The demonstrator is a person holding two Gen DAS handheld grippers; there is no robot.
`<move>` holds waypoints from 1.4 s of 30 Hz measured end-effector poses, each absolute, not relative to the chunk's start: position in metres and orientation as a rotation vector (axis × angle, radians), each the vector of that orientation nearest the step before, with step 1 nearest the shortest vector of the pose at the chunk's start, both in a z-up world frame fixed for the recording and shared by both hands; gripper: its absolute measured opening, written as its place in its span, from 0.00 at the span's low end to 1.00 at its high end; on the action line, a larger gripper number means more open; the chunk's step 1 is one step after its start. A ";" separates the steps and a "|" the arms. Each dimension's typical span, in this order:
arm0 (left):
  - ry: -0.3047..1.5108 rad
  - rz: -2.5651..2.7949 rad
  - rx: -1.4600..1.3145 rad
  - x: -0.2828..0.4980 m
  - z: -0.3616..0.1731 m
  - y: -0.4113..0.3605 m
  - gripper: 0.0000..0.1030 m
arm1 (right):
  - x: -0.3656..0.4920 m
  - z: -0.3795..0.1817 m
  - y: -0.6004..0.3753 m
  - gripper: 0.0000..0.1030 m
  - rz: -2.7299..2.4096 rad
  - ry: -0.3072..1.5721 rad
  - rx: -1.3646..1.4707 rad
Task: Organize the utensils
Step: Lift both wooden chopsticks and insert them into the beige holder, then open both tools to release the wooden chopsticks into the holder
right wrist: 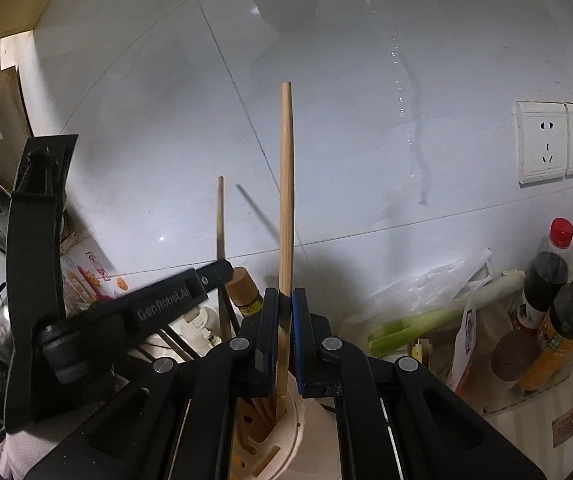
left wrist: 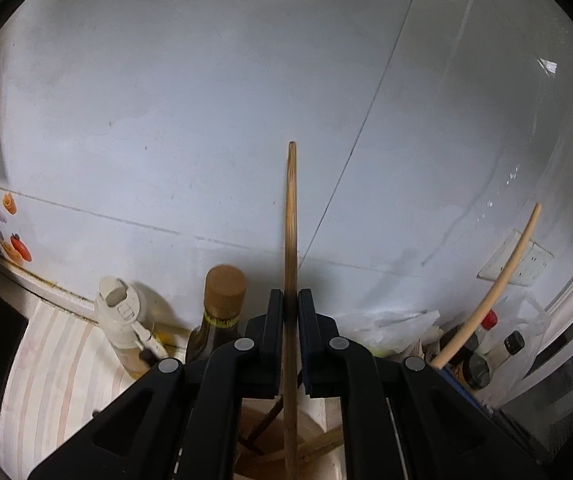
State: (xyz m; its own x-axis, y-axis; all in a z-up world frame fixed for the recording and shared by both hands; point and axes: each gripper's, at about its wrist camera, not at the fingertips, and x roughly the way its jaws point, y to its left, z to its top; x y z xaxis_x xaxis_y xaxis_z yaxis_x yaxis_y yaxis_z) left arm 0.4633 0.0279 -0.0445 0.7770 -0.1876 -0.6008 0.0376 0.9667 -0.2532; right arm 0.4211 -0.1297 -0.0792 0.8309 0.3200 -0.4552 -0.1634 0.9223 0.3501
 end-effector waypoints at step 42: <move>0.579 -0.163 -0.200 0.444 -0.053 0.031 0.05 | 0.386 -0.075 -0.140 0.07 0.341 0.566 0.285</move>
State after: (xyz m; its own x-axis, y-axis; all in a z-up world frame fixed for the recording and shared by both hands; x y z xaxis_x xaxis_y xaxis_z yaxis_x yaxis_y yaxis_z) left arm 0.4438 0.0312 -0.0534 0.8250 -0.2080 -0.5254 0.0957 0.9678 -0.2328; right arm 0.3863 -0.1396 -0.0747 0.7907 0.3896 -0.4722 -0.2353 0.9055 0.3532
